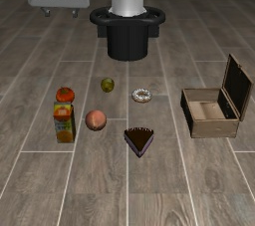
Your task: Pick up the tomato and place it in the box
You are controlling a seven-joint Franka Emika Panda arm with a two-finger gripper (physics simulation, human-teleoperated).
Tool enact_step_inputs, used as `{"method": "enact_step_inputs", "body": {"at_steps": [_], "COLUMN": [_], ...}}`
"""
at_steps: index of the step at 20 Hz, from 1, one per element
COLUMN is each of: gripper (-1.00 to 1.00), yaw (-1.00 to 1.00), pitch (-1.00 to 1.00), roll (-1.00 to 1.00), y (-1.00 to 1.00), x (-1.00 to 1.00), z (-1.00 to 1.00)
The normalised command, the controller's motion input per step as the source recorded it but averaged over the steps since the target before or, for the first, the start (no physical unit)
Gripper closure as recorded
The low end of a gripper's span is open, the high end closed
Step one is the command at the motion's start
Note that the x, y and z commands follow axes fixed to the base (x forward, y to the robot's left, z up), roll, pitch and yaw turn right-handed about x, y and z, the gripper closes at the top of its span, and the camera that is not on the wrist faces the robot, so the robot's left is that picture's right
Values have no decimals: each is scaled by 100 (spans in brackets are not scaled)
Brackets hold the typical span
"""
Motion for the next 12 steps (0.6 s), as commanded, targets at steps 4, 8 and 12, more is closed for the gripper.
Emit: {"method": "enact_step_inputs", "body": {"at_steps": [4,8,12], "gripper": [-100,-100,-100], "yaw": [0,0,0], "pitch": [0,0,0], "roll": [0,0,0], "y": [0,0,0], "x": [100,100,-25], "z": [0,0,-75]}}
